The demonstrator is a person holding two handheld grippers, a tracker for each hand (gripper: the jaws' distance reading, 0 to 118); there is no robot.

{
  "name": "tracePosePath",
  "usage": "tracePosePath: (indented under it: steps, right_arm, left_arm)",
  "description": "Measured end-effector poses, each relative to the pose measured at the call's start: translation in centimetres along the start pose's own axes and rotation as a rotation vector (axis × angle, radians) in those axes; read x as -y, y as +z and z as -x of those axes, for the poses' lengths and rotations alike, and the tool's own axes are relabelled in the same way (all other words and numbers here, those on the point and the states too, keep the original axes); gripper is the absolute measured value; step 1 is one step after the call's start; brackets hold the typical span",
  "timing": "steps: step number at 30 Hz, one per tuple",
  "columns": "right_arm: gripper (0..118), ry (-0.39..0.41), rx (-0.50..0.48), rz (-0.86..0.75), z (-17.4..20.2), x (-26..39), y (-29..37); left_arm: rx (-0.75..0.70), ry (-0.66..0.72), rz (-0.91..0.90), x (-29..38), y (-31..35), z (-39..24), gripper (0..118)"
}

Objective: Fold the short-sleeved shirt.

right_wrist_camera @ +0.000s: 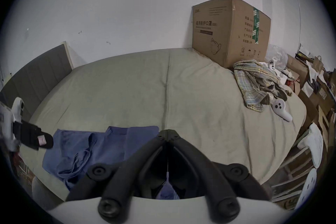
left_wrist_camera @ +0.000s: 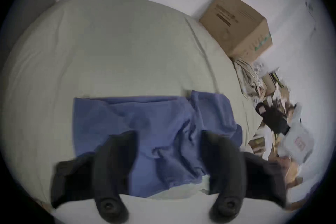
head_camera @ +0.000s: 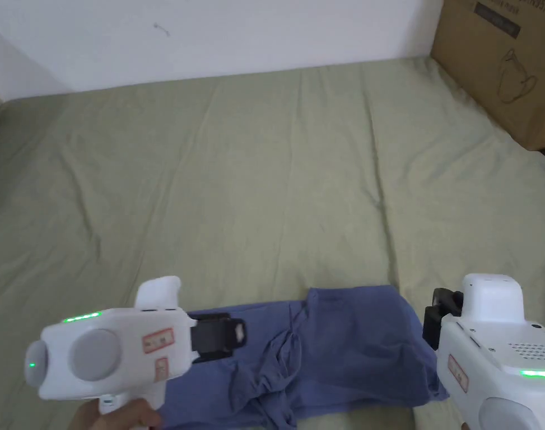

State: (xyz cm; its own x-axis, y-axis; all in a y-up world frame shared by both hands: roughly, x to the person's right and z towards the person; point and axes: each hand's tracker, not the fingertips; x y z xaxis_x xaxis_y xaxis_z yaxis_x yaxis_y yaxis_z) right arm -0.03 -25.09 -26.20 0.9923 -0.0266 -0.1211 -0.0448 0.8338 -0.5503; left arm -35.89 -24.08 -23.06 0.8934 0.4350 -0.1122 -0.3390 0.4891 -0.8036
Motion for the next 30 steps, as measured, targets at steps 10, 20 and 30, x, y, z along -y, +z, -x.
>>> tracePosePath:
  steps: [10,20,30]
  right_arm:
    - [1,0.050,-0.025,-0.043,1.6,-0.7,0.9]
    - [1,0.049,-0.004,-0.051,0.6,-0.5,1.4]
    - [1,0.041,0.005,-0.072,0.0,-1.1,2.8]
  left_arm:
    - [-0.006,-0.017,0.105,3.5,-5.7,0.2,0]
    - [0.139,-0.033,0.155,4.5,-6.7,-4.8,0]
    - [0.139,-0.200,0.269,7.7,-8.4,-7.7,0]
